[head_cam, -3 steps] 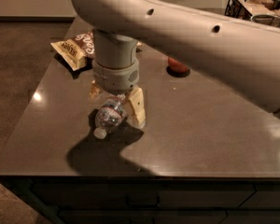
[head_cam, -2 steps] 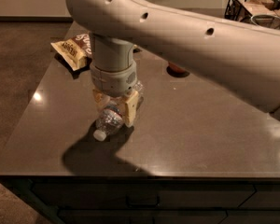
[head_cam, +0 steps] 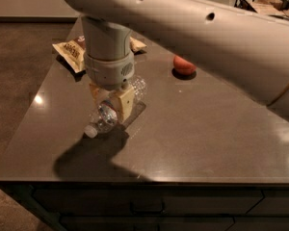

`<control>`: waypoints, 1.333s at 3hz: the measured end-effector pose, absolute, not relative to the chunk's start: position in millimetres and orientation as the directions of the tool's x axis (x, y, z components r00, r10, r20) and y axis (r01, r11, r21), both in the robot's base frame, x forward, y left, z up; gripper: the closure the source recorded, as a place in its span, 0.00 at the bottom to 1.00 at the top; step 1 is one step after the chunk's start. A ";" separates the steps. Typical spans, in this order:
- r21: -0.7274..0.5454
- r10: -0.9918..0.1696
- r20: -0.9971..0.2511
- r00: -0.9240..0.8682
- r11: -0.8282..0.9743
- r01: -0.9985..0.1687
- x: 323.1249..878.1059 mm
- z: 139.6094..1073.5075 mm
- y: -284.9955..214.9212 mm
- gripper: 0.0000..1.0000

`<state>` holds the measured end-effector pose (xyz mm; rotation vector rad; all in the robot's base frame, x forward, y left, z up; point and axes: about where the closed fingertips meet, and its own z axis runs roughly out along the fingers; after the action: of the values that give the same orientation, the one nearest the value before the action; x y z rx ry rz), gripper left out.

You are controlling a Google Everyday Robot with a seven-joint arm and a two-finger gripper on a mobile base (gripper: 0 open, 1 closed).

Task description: Place water bottle upright

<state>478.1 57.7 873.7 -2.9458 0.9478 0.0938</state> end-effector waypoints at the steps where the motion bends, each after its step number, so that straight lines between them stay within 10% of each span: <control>1: -0.039 -0.659 -0.172 0.733 -0.739 -0.673 483.1 895.7 68.2 1.00; 4: 0.026 -0.666 -0.695 0.270 -0.399 -0.917 503.7 957.3 84.6 1.00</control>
Offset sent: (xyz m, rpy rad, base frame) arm 0.0068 0.0141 0.0866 0.3234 0.4748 -0.4371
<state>503.7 84.6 957.3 -2.1650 1.4352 0.8971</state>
